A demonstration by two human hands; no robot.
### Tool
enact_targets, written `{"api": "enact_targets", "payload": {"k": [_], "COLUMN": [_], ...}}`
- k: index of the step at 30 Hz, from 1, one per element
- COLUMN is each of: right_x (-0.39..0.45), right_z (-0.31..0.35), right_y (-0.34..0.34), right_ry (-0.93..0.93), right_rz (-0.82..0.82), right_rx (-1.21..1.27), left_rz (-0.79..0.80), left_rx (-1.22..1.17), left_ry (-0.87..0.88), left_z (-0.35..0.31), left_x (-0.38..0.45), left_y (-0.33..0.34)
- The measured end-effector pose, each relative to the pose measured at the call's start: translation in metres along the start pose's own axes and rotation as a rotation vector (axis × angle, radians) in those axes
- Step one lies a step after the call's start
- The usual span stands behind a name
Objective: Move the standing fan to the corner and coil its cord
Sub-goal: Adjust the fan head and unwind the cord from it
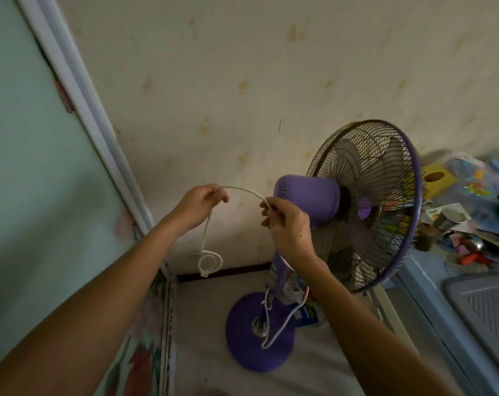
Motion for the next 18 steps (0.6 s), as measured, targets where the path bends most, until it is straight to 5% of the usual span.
{"api": "enact_targets", "payload": {"k": [6, 12, 18], "right_x": [-0.028, -0.081, -0.171], "right_z": [-0.019, -0.036, -0.104], "right_y": [0.008, 0.027, 0.000], "right_ry": [0.148, 0.282, 0.325], "right_rz": [0.049, 0.508, 0.732], "right_rx": [0.072, 0.199, -0.120], "left_rz": [0.080, -0.149, -0.268], "left_rx": [-0.194, -0.633, -0.698], "left_ry": [-0.124, -0.236, -0.512], "left_z": [0.028, 0.021, 0.019], "left_x": [-0.063, -0.135, -0.207], "left_y": [0.005, 0.004, 0.078]}}
Point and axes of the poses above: each hand's wrist, its own x-axis towards the middle knuckle, its own y-axis out of the palm, z = x × y, the point moved 8 cm from there along x, towards the middle knuckle, and after that the axes turned 4 degrees about x, right-handed, at the moved point
